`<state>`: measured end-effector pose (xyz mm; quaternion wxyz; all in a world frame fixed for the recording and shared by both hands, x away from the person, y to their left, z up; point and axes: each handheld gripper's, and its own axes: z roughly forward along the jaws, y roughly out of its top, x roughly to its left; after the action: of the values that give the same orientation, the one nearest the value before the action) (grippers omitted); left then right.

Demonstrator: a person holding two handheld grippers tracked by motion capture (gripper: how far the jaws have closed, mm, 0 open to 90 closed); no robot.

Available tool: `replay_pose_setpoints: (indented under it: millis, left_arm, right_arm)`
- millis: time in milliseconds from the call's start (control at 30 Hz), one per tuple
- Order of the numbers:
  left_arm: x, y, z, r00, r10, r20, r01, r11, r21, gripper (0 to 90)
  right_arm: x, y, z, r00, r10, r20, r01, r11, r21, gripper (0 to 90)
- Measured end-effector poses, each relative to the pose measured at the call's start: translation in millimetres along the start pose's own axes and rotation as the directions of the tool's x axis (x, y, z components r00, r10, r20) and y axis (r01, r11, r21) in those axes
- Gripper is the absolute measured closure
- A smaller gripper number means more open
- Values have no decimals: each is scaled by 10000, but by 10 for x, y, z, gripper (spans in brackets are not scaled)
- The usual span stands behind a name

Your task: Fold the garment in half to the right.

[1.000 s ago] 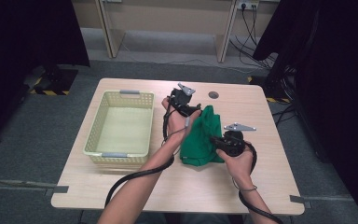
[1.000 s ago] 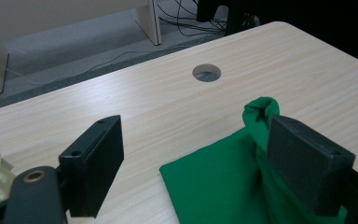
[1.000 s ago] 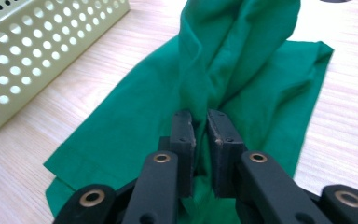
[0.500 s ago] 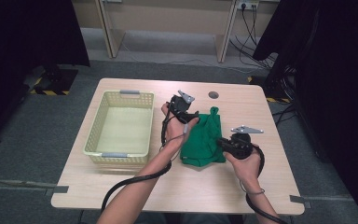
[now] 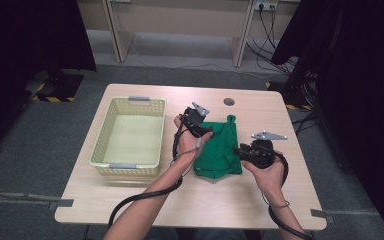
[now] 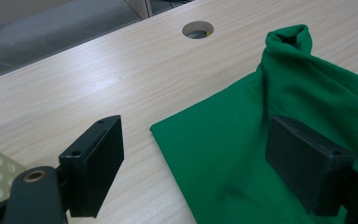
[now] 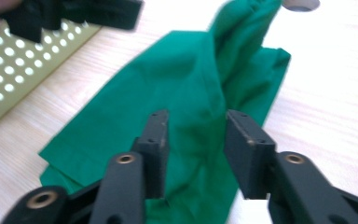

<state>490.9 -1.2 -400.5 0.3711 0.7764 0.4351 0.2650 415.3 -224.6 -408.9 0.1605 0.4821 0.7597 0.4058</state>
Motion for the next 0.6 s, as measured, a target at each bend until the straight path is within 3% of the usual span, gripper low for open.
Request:
replay_pose_setpoints:
  millis: [133,333,600]
  left_arm:
    - [-20,-6,-9,10000,78,33,-78,10000,11,187]
    - [-37,-28,-2,9998,202,51,-203,9998,60,187]
    - [-52,-109,56,9996,264,16,-265,9993,274,188]
  right_arm:
    - [29,102,108,9999,57,113,-59,9998,214,572]
    - [4,94,212,9989,124,462,-156,9975,694,824]
    - [-211,-42,190,9940,540,949,-656,9902,1235,829]
